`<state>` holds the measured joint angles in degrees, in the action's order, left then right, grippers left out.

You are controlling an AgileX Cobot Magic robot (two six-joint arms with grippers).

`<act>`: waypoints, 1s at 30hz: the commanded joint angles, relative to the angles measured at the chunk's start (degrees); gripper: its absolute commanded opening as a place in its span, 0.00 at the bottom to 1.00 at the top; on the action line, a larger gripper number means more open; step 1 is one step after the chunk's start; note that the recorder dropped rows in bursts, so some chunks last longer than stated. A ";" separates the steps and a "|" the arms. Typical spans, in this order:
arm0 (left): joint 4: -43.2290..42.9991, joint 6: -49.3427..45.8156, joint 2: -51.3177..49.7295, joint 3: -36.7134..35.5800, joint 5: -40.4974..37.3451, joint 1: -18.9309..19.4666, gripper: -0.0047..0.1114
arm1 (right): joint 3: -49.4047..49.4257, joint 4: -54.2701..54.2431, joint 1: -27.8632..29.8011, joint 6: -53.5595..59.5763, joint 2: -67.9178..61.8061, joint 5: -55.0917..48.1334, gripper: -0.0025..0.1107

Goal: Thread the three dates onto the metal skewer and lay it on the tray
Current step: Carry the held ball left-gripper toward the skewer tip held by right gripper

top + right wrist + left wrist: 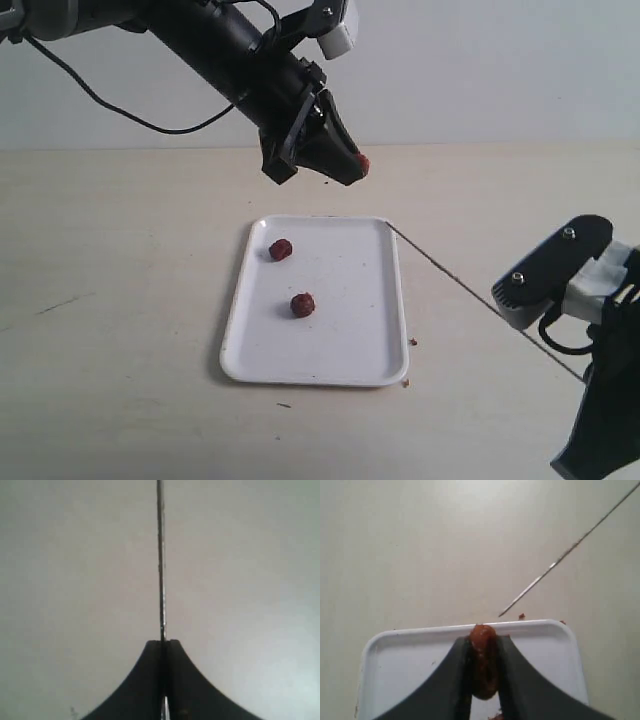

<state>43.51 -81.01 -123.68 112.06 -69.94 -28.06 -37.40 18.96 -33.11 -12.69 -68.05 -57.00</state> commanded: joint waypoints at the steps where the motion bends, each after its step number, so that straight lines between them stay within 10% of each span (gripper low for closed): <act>1: 4.29 -1.20 0.56 -3.39 -0.03 0.19 0.20 | -1.34 4.07 0.24 -0.36 -1.31 -2.17 0.02; 14: 19.65 4.91 0.34 -9.50 -0.03 6.50 0.20 | 2.47 -2.12 0.24 -1.75 1.93 10.43 0.02; 30: 9.78 18.92 0.34 -9.50 -0.03 6.65 0.20 | 2.47 -1.89 0.24 3.81 0.29 11.39 0.02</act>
<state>53.46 -62.86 -123.68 102.68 -69.94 -21.11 -35.10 15.72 -33.11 -10.14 -67.03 -45.53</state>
